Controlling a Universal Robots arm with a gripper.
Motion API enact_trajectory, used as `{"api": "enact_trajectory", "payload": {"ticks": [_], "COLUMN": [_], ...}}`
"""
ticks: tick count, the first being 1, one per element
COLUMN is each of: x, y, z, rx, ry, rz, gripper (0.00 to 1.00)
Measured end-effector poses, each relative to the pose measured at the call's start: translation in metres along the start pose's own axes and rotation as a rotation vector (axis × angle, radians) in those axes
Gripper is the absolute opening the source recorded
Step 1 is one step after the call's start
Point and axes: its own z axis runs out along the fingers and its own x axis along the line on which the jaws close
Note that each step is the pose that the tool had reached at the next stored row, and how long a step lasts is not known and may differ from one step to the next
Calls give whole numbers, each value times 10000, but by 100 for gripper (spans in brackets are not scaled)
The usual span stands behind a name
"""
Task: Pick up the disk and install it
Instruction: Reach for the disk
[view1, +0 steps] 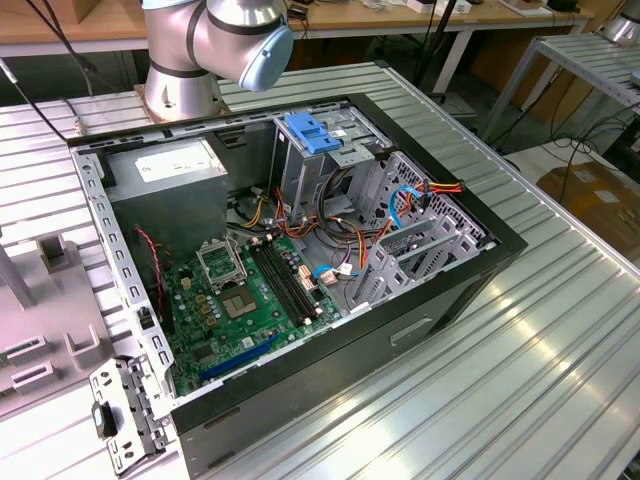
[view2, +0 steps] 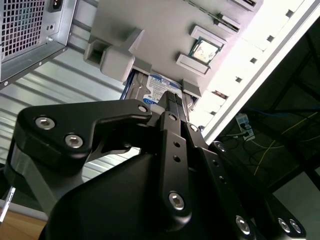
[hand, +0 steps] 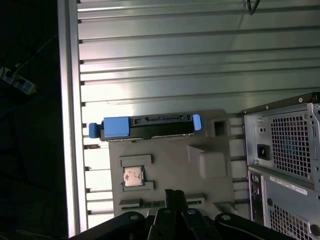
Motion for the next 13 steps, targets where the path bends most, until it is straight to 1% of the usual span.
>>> {"api": "enact_trajectory", "payload": {"ticks": [3,13], "x": [12,19], "y": [1,1], "z": [2,4], "rx": [-1,-1], "ry": [0,-1], "rz": [-1,0], "gripper": [11,11]}}
